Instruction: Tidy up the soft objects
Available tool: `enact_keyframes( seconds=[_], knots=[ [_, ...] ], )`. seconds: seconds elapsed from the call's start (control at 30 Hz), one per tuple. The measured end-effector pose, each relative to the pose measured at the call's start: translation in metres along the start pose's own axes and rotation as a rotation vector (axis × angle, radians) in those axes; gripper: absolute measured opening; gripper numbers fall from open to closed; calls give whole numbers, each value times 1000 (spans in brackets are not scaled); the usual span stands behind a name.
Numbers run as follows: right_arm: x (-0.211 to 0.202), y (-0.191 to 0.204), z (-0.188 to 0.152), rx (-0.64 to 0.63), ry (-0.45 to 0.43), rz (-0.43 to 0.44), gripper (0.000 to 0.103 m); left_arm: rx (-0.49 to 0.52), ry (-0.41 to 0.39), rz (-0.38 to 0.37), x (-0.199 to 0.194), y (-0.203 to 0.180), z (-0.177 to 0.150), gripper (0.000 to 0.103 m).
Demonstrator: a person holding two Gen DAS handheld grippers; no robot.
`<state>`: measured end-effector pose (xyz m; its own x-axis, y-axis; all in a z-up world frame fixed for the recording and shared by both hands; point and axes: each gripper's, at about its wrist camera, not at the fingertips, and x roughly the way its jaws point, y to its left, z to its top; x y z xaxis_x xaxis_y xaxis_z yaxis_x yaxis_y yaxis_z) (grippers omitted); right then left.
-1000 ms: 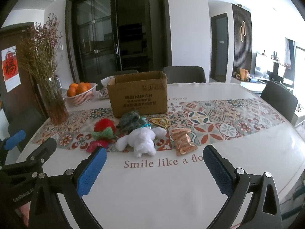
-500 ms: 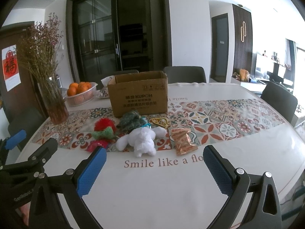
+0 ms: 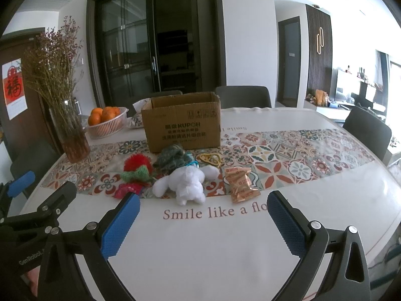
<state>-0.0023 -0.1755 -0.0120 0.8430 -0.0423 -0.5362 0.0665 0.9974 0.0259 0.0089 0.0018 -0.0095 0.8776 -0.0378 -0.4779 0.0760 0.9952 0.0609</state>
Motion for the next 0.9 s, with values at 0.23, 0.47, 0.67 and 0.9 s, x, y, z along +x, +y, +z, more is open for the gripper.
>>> enact_keyframes(
  seconds=[0.23,0.47,0.67,0.9],
  knots=[
    [0,0,0,1,4,1,103,0,1,0,0,0,-1,103],
    [0,0,0,0,7,1,103,0,2,0,1,0,-2,103],
    [4,0,-3,-2,22,0,103,-4,11,0,6,1,-4,103],
    [13,3,-1,-6,49,0,103,-14,33,-4,13,4,-5,103]
  ],
)
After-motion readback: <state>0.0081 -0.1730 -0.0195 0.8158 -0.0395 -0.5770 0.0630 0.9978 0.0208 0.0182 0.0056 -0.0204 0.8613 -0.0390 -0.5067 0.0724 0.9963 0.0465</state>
